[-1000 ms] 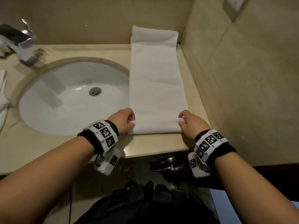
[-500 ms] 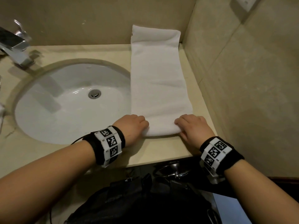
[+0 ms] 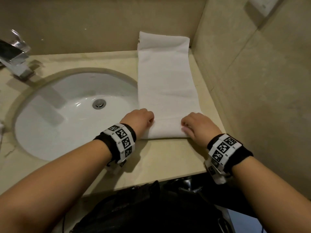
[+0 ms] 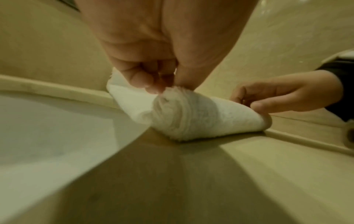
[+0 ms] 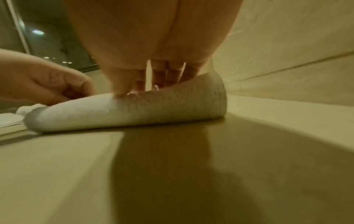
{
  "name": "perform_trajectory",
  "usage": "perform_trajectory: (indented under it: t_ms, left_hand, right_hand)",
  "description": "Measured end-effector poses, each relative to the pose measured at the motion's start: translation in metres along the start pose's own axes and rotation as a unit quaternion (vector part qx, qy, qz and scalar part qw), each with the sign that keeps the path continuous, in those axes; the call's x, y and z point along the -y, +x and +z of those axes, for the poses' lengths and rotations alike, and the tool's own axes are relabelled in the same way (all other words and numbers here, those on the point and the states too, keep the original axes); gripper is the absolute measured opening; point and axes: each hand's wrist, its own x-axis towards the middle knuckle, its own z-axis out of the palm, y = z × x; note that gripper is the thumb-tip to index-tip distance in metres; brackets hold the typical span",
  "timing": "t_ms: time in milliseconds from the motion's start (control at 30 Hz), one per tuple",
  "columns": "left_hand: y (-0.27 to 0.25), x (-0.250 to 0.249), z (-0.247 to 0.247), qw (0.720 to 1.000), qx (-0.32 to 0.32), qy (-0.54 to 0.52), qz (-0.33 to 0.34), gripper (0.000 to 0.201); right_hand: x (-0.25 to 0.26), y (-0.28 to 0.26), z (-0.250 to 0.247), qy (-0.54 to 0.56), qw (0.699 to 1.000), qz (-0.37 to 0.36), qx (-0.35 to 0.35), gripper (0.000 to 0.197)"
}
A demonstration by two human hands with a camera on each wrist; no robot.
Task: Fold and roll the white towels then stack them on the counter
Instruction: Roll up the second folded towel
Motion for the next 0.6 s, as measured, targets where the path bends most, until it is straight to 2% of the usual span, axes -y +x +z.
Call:
perform_trajectory:
  t_ms: [67,100,233,267,333,400,433,467,500,567,600]
  left_hand:
    - [0.000,-0.001,0.000,0.998,0.006,0.047,0.038,0.020]
    - [-0.001,-0.002,-0.001,0.997,0.006,0.065,0.049,0.022]
    - [-0.009,-0.013,-0.006,0.992,0.027,0.103,0.074,0.044]
    - [-0.011,-0.016,-0.006,0.988,0.032,0.126,0.088,0.043]
    - [-0.014,-0.017,-0.008,0.984,0.044,0.144,0.097,0.034]
    - [-0.014,-0.015,-0.012,0.990,0.072,0.098,0.074,0.033]
    - [-0.012,-0.015,-0.014,0.992,0.098,0.062,0.052,0.034]
    - [-0.010,-0.016,-0.017,0.991,0.124,0.028,0.029,0.037]
    - [-0.006,-0.016,-0.019,0.989,0.145,0.002,0.005,0.040]
    - [0.005,-0.014,-0.022,0.985,0.168,-0.033,-0.032,0.041]
    - [0.010,-0.012,-0.024,0.982,0.175,-0.051,-0.045,0.041]
  right_hand:
    - [-0.001,-0.005,0.000,-0.036,0.998,-0.029,0.048,0.044]
    - [-0.002,-0.006,0.000,-0.055,0.996,-0.035,0.054,0.046]
    - [-0.001,-0.001,-0.003,0.006,1.000,-0.014,0.004,0.029]
    - [-0.003,0.002,-0.005,0.021,1.000,0.000,0.010,0.028]
    - [-0.006,0.009,-0.011,0.036,0.996,0.022,0.076,0.028]
    - [-0.008,0.015,-0.017,0.055,0.985,0.051,0.156,0.031]
    - [-0.009,0.018,-0.019,0.063,0.981,0.065,0.173,0.032]
    - [-0.009,0.019,-0.019,0.063,0.981,0.075,0.167,0.032]
    - [-0.008,0.019,-0.019,0.050,0.987,0.076,0.131,0.032]
    - [-0.004,0.014,-0.016,0.007,0.999,0.043,0.018,0.032]
    - [-0.001,0.010,-0.015,-0.010,1.000,0.013,-0.009,0.034]
